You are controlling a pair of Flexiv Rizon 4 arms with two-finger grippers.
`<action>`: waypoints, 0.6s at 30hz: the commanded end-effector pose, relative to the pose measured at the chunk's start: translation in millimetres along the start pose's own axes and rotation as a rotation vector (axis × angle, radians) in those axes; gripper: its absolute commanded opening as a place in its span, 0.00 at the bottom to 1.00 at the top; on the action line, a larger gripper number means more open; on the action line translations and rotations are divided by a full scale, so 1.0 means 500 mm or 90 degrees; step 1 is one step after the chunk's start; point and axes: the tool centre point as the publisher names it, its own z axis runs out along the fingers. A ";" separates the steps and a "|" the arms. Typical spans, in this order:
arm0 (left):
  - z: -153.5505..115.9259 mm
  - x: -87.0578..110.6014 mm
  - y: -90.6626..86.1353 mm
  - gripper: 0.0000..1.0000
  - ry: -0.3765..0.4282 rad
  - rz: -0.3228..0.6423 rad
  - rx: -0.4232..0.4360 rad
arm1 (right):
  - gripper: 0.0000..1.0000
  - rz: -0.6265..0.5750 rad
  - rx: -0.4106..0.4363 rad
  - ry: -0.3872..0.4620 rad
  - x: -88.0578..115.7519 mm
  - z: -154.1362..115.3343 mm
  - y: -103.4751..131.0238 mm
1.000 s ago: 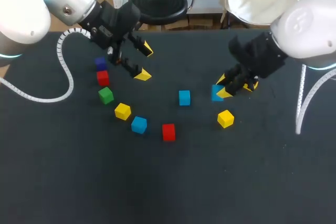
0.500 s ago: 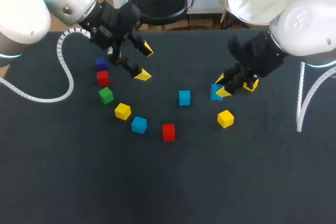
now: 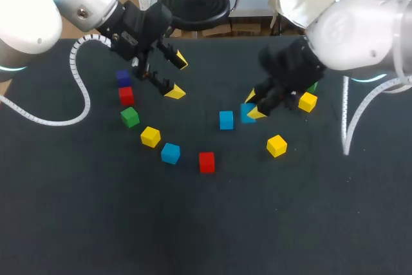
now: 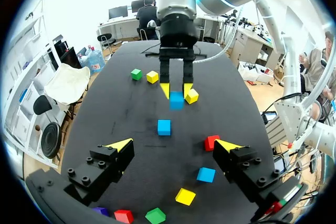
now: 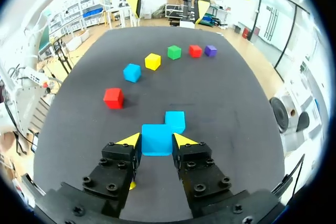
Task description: Place the blue cubes, place green cubes on the blue cubes, place the yellow cubes on the green cubes, then place the red cubes on the yellow cubes, and place purple cube on the red cubes.
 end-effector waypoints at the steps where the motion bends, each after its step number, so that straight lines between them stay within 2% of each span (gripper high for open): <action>1: 0.000 -0.001 0.000 1.00 0.002 -0.001 0.000 | 0.00 -0.006 -0.004 -0.009 0.016 0.017 -0.012; 18: 0.000 -0.001 0.000 1.00 0.002 -0.001 0.000 | 0.00 0.025 -0.027 -0.012 0.039 0.065 -0.021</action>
